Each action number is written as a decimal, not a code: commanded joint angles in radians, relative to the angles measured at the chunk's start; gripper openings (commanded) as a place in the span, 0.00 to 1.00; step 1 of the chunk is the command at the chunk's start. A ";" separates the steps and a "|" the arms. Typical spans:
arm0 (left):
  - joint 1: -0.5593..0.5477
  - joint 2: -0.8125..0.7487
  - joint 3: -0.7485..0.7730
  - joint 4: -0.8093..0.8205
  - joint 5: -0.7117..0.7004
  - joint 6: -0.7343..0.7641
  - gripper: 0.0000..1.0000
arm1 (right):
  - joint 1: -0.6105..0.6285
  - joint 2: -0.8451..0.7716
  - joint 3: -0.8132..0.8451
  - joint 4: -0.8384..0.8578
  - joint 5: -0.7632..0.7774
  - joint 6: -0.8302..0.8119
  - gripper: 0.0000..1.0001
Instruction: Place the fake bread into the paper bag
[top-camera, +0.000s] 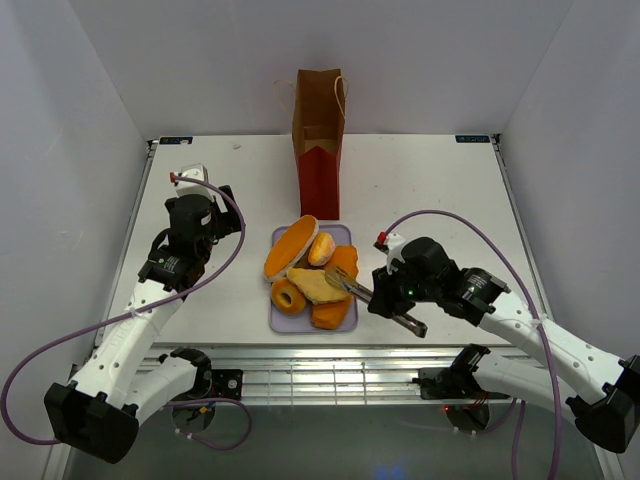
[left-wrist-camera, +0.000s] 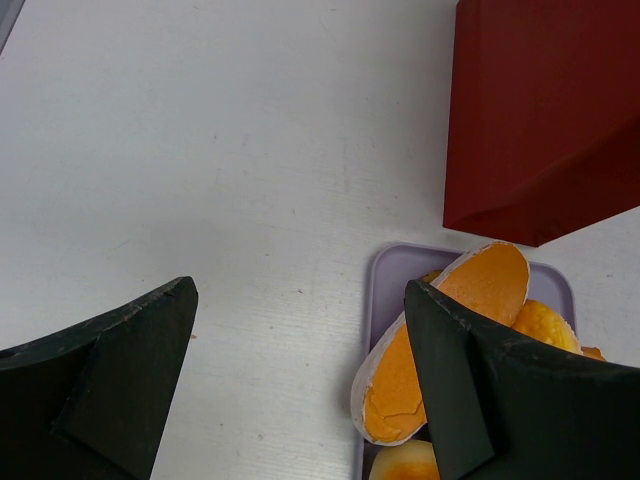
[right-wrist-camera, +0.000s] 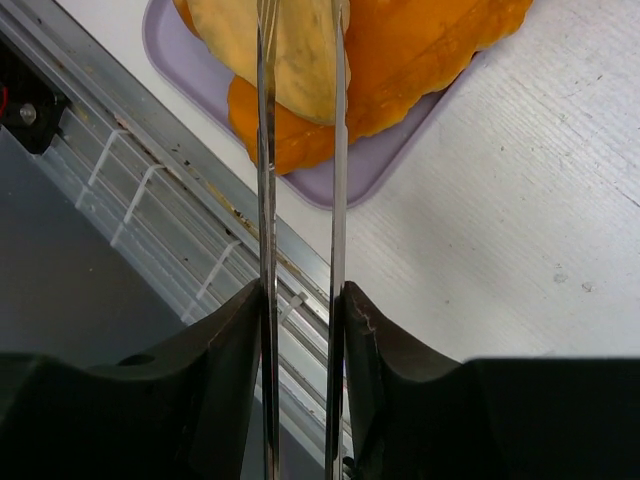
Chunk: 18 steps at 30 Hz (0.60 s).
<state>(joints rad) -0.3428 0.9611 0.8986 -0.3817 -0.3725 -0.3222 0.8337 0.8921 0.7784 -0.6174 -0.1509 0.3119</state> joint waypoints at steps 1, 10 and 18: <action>-0.004 -0.013 0.010 0.007 0.010 0.006 0.95 | 0.005 0.001 -0.004 0.048 -0.042 0.009 0.40; -0.005 -0.016 0.011 0.006 0.012 0.006 0.95 | 0.007 0.007 0.031 0.031 -0.064 0.000 0.31; -0.004 -0.016 0.010 0.006 0.012 0.006 0.95 | 0.005 0.007 0.080 -0.004 -0.052 -0.004 0.26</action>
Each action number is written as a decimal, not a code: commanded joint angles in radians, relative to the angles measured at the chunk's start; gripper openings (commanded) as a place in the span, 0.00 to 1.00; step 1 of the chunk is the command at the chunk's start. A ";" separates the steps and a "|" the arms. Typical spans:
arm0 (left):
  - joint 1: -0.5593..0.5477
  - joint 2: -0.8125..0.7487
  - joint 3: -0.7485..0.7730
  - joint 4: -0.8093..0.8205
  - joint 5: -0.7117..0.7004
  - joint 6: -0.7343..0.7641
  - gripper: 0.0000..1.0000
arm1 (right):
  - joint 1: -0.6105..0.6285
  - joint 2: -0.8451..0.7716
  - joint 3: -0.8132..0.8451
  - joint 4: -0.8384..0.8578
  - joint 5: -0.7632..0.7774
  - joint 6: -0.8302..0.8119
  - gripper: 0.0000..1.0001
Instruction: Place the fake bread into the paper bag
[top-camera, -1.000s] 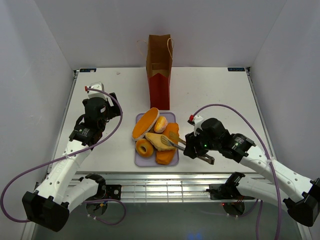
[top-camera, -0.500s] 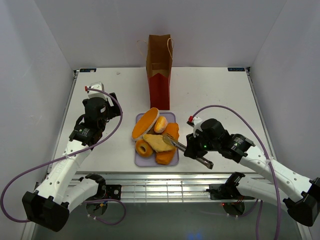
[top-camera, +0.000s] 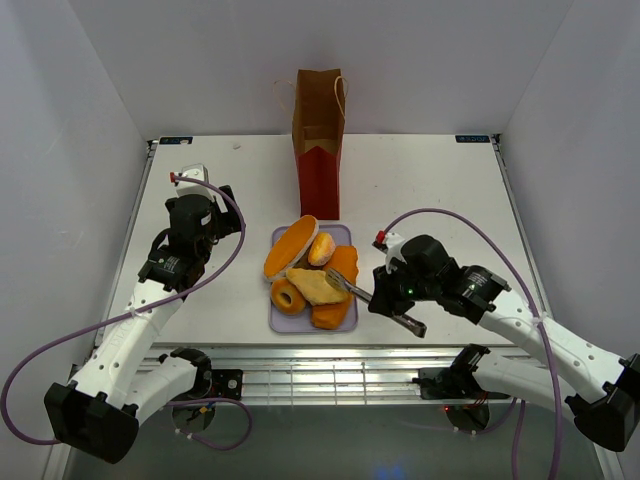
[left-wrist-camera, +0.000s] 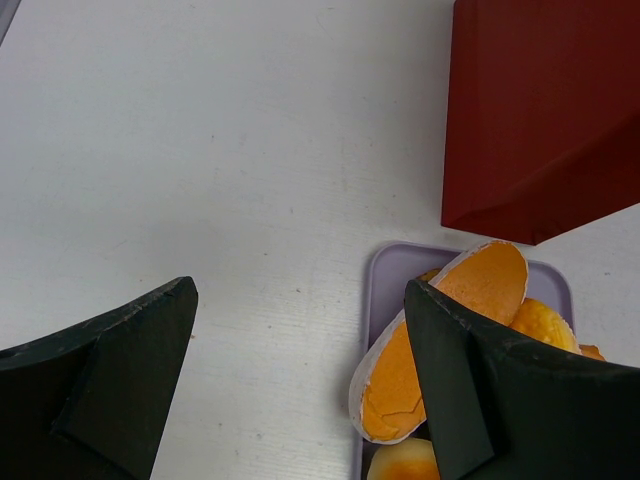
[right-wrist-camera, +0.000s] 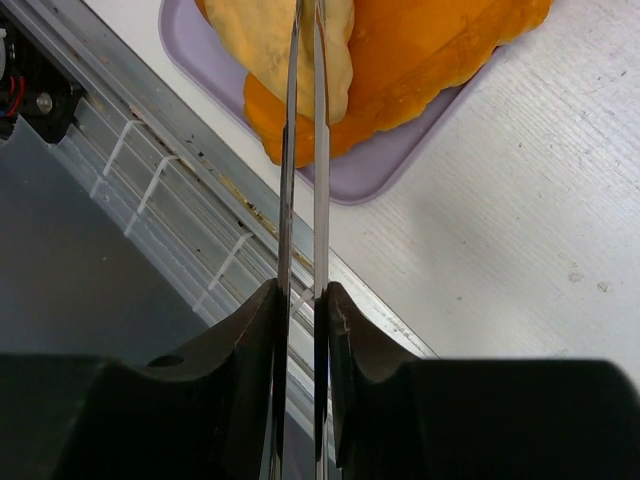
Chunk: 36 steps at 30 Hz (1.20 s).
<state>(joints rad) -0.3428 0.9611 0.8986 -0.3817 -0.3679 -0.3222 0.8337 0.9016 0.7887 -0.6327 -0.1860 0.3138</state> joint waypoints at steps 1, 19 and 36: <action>-0.004 -0.016 0.011 0.006 0.007 0.006 0.95 | 0.007 -0.003 0.078 0.004 -0.015 -0.005 0.26; -0.004 -0.019 0.011 0.006 0.011 0.005 0.95 | 0.005 0.045 0.221 -0.019 0.023 -0.013 0.22; -0.004 -0.030 0.010 0.007 0.004 0.005 0.95 | 0.005 0.095 0.369 -0.047 0.066 -0.032 0.22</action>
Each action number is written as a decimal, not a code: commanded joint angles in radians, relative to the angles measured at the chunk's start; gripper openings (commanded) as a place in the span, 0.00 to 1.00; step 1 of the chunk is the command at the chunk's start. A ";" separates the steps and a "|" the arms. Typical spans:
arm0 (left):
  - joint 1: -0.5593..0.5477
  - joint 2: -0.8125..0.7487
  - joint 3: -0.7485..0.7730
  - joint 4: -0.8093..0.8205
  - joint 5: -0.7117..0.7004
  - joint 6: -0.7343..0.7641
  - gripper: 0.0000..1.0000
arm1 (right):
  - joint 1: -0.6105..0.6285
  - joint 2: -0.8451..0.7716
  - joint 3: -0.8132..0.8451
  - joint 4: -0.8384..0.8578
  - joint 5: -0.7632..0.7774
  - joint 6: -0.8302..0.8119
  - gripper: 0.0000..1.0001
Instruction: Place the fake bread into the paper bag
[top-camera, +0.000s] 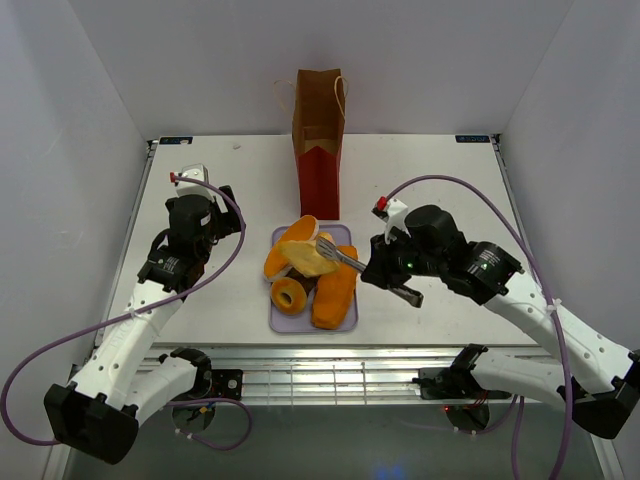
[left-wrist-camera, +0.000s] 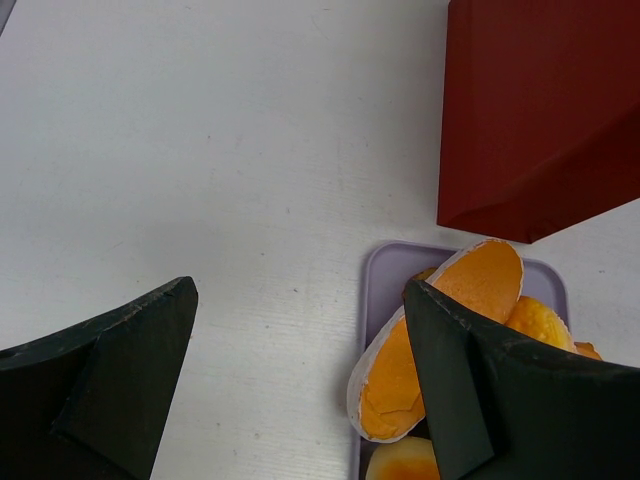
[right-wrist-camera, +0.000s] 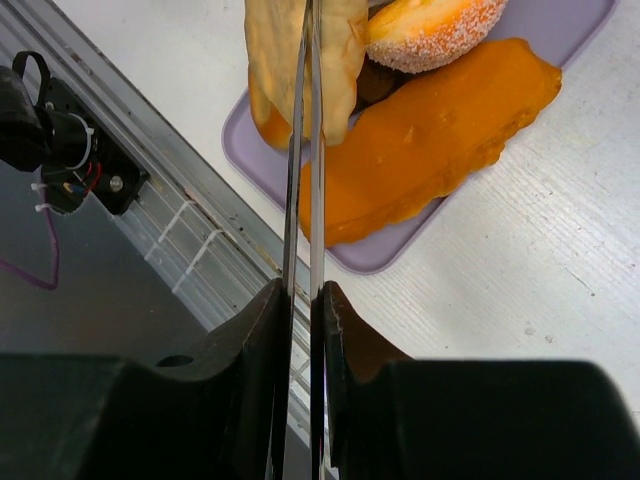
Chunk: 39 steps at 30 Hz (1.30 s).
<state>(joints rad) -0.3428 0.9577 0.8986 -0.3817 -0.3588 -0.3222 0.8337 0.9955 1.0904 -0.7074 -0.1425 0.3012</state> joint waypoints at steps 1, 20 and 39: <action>-0.004 -0.028 0.010 0.006 -0.005 0.005 0.95 | 0.005 0.008 0.075 0.028 0.026 -0.020 0.22; -0.004 -0.045 0.013 0.006 0.011 0.003 0.95 | -0.011 0.231 0.491 0.037 0.171 -0.083 0.20; -0.009 -0.043 0.011 0.007 0.029 -0.002 0.95 | -0.309 0.546 0.883 0.060 -0.040 -0.139 0.20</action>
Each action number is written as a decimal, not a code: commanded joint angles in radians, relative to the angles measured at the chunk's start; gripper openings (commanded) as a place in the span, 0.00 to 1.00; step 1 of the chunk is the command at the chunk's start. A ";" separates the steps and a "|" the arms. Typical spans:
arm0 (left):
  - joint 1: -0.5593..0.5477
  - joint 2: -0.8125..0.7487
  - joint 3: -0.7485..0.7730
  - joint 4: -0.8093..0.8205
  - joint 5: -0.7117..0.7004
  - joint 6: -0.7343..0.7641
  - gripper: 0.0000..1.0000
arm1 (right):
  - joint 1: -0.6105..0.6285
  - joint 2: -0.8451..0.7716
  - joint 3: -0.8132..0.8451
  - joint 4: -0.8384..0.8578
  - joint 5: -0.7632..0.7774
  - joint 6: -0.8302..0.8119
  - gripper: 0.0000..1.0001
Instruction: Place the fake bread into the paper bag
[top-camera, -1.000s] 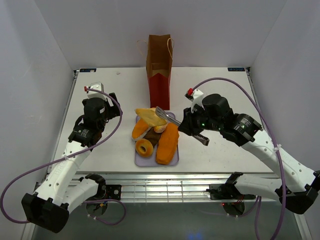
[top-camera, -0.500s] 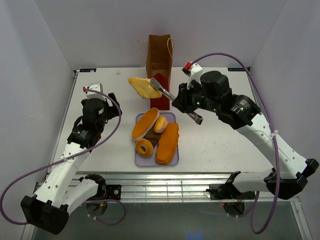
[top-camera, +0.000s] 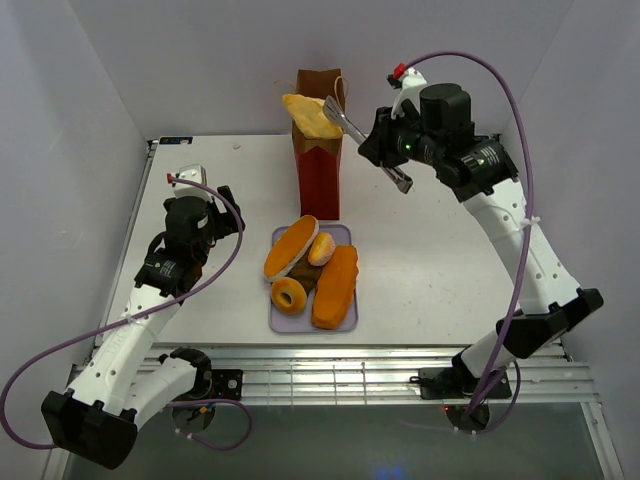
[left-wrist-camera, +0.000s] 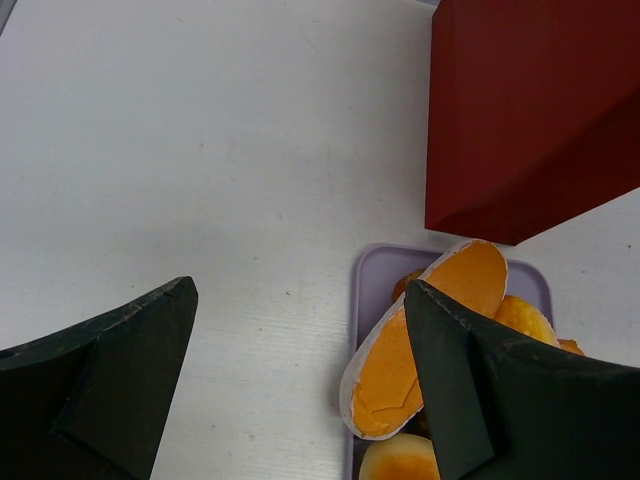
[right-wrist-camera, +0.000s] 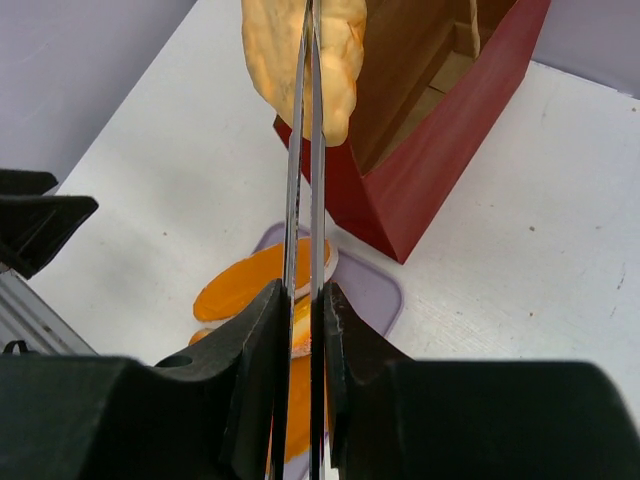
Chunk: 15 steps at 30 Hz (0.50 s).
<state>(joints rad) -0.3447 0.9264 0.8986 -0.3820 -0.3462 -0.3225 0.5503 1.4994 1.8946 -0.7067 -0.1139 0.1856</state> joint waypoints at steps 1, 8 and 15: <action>-0.007 -0.012 0.011 0.009 0.015 -0.001 0.95 | -0.039 0.057 0.093 0.061 -0.072 -0.023 0.20; -0.008 -0.009 0.011 0.009 0.019 -0.001 0.95 | -0.105 0.208 0.219 0.064 -0.125 -0.014 0.19; -0.008 -0.009 0.013 0.011 0.033 -0.003 0.95 | -0.142 0.263 0.251 0.064 -0.150 -0.012 0.20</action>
<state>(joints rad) -0.3492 0.9268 0.8986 -0.3817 -0.3290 -0.3225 0.4179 1.7679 2.0827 -0.7021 -0.2203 0.1776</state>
